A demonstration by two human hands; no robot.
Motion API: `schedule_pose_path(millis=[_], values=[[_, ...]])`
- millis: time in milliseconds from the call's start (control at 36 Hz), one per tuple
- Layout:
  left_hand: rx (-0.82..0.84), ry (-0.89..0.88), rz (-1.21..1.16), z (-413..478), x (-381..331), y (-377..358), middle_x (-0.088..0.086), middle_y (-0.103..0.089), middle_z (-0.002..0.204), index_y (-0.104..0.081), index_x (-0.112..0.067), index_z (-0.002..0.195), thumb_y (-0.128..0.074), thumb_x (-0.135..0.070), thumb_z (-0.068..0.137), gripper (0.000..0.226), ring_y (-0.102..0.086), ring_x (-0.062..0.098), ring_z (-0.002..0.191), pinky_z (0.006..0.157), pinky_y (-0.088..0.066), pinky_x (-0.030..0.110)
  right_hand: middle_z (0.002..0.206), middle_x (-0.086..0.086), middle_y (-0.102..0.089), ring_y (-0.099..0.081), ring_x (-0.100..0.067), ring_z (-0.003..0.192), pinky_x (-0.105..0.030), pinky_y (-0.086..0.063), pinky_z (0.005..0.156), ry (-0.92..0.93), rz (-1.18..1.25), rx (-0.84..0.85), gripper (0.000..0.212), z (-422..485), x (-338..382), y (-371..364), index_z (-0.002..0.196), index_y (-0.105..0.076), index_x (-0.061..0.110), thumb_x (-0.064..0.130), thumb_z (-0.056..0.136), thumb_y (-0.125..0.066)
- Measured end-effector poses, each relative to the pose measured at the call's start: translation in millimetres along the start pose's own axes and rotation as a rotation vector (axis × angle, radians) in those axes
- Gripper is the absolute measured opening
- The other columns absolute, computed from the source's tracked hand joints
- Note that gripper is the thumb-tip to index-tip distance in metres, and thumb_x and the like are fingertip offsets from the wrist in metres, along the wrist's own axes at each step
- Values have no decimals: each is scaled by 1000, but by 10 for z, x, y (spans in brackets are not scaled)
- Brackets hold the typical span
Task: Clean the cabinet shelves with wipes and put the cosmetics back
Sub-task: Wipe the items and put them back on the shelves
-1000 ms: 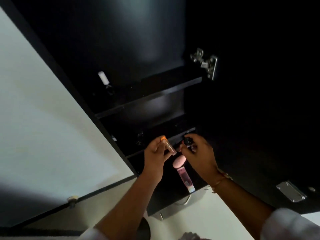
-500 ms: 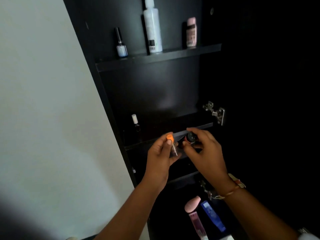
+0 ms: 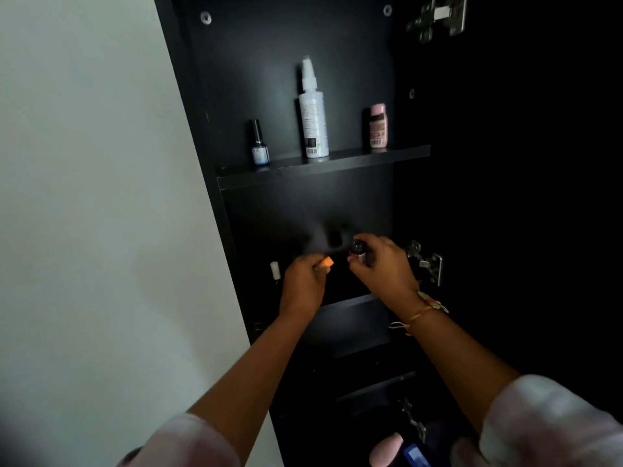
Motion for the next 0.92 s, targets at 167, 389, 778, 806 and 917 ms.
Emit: schedule_pose_path(millis=[167,389,778,806,917], values=[[48,104,69,62,169,-168,7,-70,108,-64,-16,116,-63,-14,88,28,-66,23,102,89,-53,36,105,-6,-72,-68,-20,95,-28,-54,84,-82,-15,92,48,125,-155,-199,123,-61,18,28,77,-73],[56,149,61,102,283,-280,5,-72,97,-60,-15,118,-65,-8,83,36,-67,23,94,84,-54,34,97,-5,-73,-70,-15,87,-27,-55,82,-137,127,86,40,175,-251,-295,115,-65,13,21,78,-76],[47,153,-2,109,338,-299,8,-65,114,-57,-10,125,-80,-12,75,55,-63,18,100,84,-47,20,112,-2,-69,-68,-13,97,-35,-56,87,-130,188,135,61,157,-435,-439,124,-55,22,25,70,-83],[46,150,-1,109,343,-303,9,-65,114,-57,-10,125,-80,-12,74,55,-63,18,99,83,-46,20,113,-2,-68,-68,-14,97,-35,-56,88,-127,180,138,62,156,-443,-444,124,-54,22,26,70,-83],[21,124,29,100,346,-298,9,-63,115,-59,-9,123,-83,-14,71,57,-61,19,102,85,-45,20,115,-2,-67,-67,-12,98,-34,-56,88,-127,179,142,66,158,-487,-454,126,-52,24,30,68,-83]])
Point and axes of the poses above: each hand's wrist, its own z-axis towards the middle knuckle, its own y-axis out of the back of the hand, x = y × z, the point moved 3 cm from there along z, towards the middle knuckle
